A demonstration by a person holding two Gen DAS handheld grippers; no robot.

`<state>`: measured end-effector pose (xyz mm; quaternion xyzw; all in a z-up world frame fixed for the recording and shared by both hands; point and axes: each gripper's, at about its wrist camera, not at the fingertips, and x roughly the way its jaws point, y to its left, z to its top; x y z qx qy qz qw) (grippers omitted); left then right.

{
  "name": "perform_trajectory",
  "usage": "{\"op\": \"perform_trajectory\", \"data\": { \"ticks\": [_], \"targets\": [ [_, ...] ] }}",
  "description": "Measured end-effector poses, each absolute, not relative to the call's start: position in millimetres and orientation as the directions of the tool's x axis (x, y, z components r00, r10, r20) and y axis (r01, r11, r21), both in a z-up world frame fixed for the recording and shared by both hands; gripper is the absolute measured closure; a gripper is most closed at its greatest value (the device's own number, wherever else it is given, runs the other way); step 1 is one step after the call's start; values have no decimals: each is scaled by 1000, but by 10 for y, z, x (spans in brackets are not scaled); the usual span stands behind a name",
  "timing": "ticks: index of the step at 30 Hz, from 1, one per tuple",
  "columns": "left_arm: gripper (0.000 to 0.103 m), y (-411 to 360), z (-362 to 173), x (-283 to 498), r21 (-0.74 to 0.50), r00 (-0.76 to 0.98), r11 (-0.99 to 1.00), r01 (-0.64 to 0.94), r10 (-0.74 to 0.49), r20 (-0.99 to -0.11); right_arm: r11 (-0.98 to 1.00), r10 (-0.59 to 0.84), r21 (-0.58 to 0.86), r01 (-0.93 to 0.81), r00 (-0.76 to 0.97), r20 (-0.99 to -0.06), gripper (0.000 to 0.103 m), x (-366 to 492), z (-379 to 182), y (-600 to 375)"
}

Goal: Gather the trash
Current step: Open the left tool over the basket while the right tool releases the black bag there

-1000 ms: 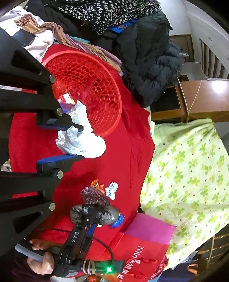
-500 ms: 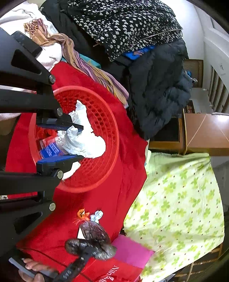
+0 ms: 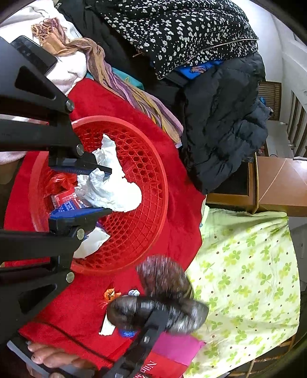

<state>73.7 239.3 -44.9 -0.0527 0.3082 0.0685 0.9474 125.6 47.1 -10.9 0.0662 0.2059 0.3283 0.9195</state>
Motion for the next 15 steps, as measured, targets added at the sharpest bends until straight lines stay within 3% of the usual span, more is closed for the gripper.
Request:
{"op": "perform_trajectory", "data": {
  "ticks": [4,5,7,10,15],
  "targets": [
    [71,2432,-491,851,-58,794,985,-160,94,-601,769,639,287,-572,670,-378,57,1521,-206,774],
    [66,2444,-509,879,-60,791,986,-157,89,-605,767,641,295,-569,667,-380,54,1572,-232,826],
    [43,2459,-542,916,-62,787,985,-162,92,-610,755,655,322,-571,645,-393,48,1677,-284,912],
    [31,2449,-568,910,-51,792,984,-169,105,-601,731,683,383,-565,615,-395,42,1779,-337,923],
    [31,2425,-596,882,-43,785,984,-170,109,-609,734,678,397,-552,633,-375,40,1739,-345,713]
  ]
}}
